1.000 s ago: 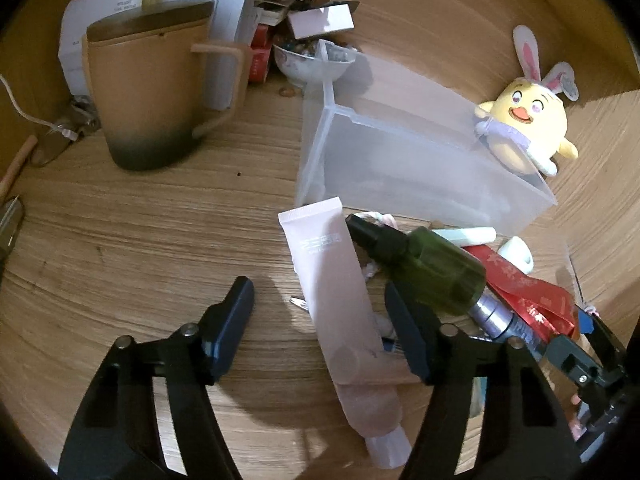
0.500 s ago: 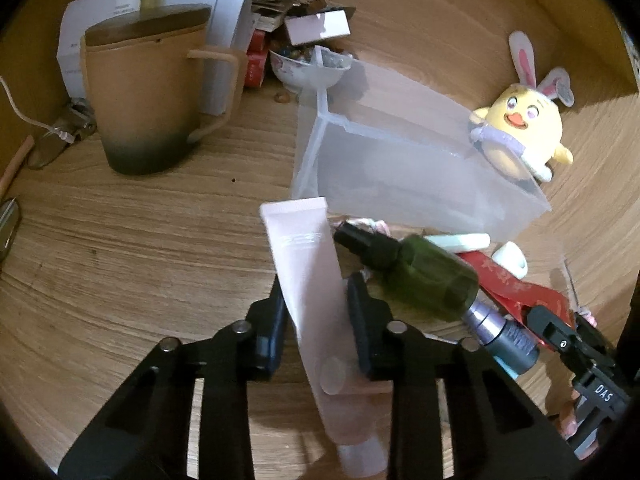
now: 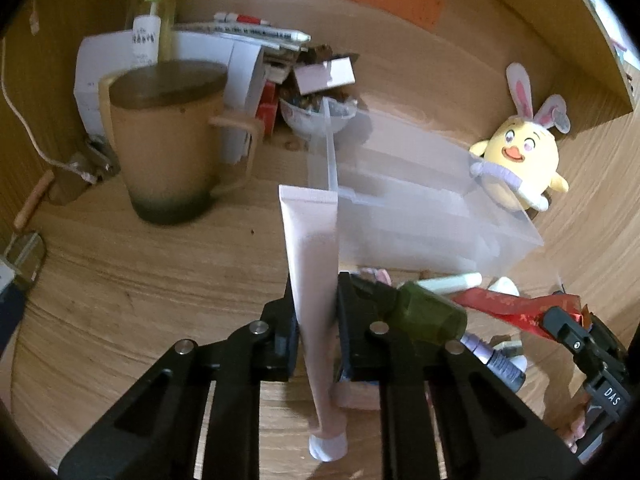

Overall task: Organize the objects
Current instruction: 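Grasp the pink-white tube with the left gripper while the right gripper grasps the red packet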

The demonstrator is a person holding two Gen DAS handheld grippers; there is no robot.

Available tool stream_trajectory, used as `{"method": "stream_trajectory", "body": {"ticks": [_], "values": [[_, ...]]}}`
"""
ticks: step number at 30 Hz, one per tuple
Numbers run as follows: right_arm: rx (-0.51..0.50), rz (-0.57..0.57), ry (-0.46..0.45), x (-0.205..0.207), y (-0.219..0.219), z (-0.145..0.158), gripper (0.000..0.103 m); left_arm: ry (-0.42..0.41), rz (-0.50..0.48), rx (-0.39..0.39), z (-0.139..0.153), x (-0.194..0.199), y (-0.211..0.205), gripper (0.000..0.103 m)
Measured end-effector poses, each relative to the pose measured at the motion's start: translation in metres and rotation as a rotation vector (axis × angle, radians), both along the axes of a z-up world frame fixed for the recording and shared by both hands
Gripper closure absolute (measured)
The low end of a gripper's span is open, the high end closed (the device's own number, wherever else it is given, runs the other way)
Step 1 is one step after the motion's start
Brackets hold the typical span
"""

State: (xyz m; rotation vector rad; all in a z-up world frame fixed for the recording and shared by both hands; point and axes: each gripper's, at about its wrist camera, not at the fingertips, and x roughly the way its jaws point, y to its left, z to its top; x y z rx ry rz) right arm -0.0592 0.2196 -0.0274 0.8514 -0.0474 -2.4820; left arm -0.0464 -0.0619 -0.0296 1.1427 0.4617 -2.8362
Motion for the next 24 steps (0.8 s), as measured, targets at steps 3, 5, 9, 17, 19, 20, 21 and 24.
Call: {"method": "stream_trajectory", "body": {"ticks": [3, 5, 9, 17, 19, 20, 21, 24], "values": [[0.001, -0.006, 0.028, -0.001, -0.001, 0.008, 0.049, 0.021, 0.0, -0.013, 0.009, 0.0, 0.0, 0.09], [-0.001, -0.009, 0.042, -0.002, -0.002, 0.012, 0.049, 0.034, -0.002, -0.022, 0.014, -0.001, 0.0, 0.091], [-0.005, -0.014, 0.056, -0.007, -0.003, 0.019, 0.049, 0.06, -0.007, -0.038, 0.023, -0.003, 0.002, 0.093], [-0.009, -0.014, 0.072, -0.01, -0.001, 0.026, 0.049, 0.05, -0.051, -0.032, 0.028, -0.01, 0.004, 0.094], [-0.006, -0.014, 0.071, -0.01, -0.001, 0.025, 0.049, 0.024, -0.054, -0.01, 0.021, -0.014, 0.001, 0.094], [-0.005, -0.016, 0.071, -0.01, -0.001, 0.025, 0.049, 0.016, -0.055, -0.002, 0.019, -0.015, 0.0, 0.094], [-0.004, -0.015, 0.069, -0.01, 0.0, 0.024, 0.049, 0.006, -0.06, 0.012, 0.016, -0.015, -0.001, 0.093], [-0.003, -0.014, 0.055, -0.012, 0.0, 0.022, 0.049, -0.007, -0.06, 0.019, 0.01, -0.015, -0.003, 0.093]]}}
